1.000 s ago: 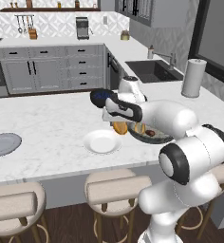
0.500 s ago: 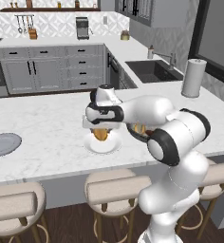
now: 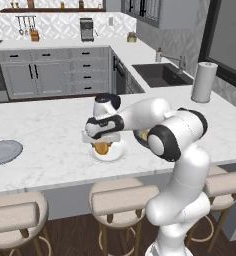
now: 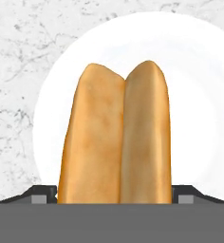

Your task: Place one bun and one sausage from the bowl on each plate.

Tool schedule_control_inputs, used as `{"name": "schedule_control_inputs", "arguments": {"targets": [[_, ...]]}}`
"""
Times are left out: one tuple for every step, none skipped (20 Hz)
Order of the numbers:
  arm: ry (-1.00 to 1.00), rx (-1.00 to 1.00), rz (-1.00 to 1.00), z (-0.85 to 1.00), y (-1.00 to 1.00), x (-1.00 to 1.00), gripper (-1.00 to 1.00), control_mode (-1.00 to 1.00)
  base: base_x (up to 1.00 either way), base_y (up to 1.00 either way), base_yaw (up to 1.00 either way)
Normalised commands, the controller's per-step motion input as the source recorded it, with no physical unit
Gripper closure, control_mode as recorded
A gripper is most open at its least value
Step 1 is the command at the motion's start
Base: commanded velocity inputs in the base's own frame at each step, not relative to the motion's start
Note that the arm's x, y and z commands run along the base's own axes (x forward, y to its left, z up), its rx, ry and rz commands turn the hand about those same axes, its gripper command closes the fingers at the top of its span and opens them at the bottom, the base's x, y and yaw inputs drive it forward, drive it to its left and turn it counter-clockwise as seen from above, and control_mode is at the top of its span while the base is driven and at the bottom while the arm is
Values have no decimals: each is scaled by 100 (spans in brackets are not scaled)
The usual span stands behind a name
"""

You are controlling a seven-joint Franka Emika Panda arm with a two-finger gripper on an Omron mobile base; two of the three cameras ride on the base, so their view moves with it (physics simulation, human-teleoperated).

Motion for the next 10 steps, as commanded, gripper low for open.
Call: {"name": "schedule_control_inputs", "arguments": {"targets": [[0,0,0,-49,6,21,100,-100,0,0,0],[0,0,0,-52,11,30,100,-100,0,0,0],[0,0,0,-51,6,26,100,-100,0,0,0],[0,0,0,-54,4,24,100,-100,0,0,0],[0,0,0,-53,0,21,100,-100,0,0,0],[0,0,0,-48,4,25,100,-100,0,0,0],[0,0,0,-43,8,24,100,-100,0,0,0],[0,0,0,-38,6,19,100,-100,0,0,0],[0,0,0,-31,1,17,100,-100,0,0,0],[0,0,0,-32,0,20,100,-100,0,0,0]]}}
